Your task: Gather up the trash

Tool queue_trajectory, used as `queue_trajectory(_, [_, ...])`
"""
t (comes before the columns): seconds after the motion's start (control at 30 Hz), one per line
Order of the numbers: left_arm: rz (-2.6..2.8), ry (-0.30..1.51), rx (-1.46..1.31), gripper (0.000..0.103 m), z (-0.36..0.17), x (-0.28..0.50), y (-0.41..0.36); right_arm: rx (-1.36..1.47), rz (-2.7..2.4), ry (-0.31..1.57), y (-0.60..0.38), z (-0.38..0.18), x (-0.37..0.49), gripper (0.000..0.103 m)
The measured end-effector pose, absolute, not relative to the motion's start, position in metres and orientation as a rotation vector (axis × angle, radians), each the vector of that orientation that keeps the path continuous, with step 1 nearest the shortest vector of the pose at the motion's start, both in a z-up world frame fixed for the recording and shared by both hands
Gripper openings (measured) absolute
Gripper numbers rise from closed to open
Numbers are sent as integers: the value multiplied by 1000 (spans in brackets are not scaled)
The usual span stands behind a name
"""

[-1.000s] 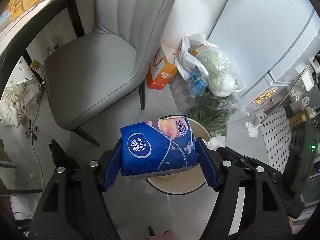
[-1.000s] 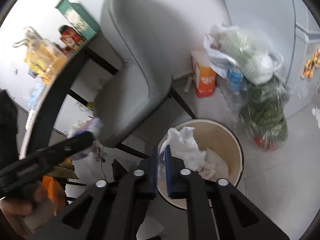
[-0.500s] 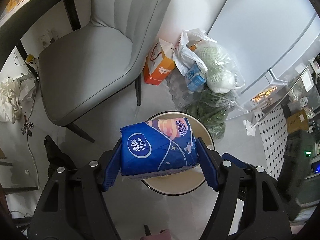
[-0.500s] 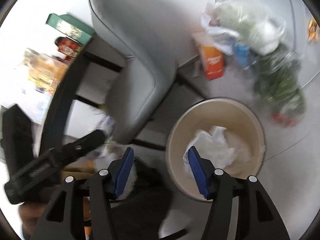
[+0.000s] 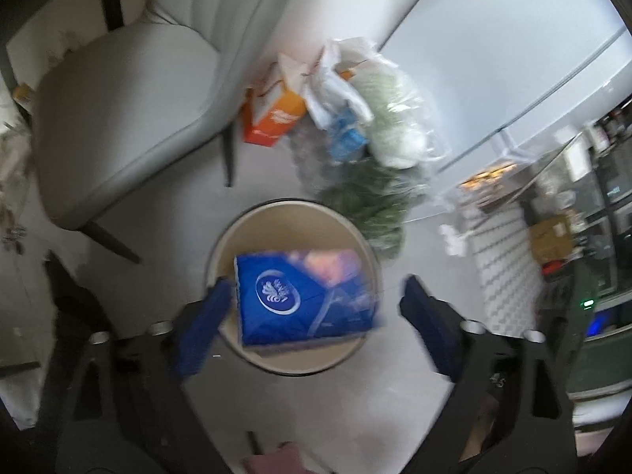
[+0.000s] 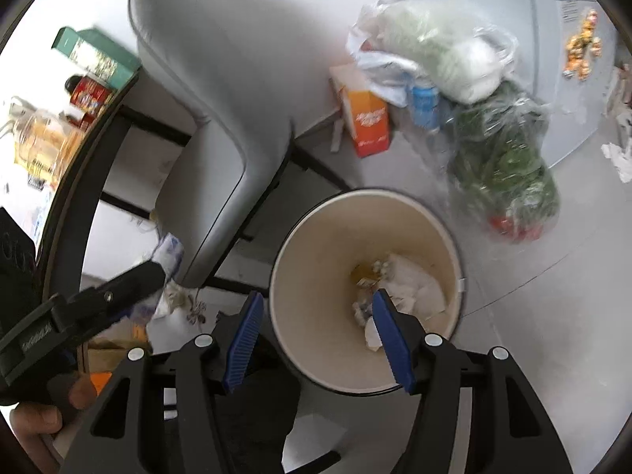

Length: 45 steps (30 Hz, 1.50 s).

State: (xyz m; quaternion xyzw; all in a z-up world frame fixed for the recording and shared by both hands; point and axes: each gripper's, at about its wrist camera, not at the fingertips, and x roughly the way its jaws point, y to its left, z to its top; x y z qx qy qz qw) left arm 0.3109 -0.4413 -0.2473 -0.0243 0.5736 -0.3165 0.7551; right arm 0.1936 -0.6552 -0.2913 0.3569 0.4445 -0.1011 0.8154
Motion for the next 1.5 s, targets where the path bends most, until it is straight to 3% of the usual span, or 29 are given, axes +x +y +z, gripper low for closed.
queue_trajectory(0.33, [-636,1168,-25,97,-197,309,-417,739,-214,904,-647,-258,182,59])
queue_trajectory(0.8, [-560,907,-96,97,-77,282,-301,538,-191,746,-567,-139,167,96])
queue_trajectory(1.13, [-515,699,-134,97,-13,232,-233,373,-197,638,-497,-55,139,95])
queue_trajectory(1.5, [-419,568,-117,97,27,164,-165,274,-163,550,-440,-7,104,95])
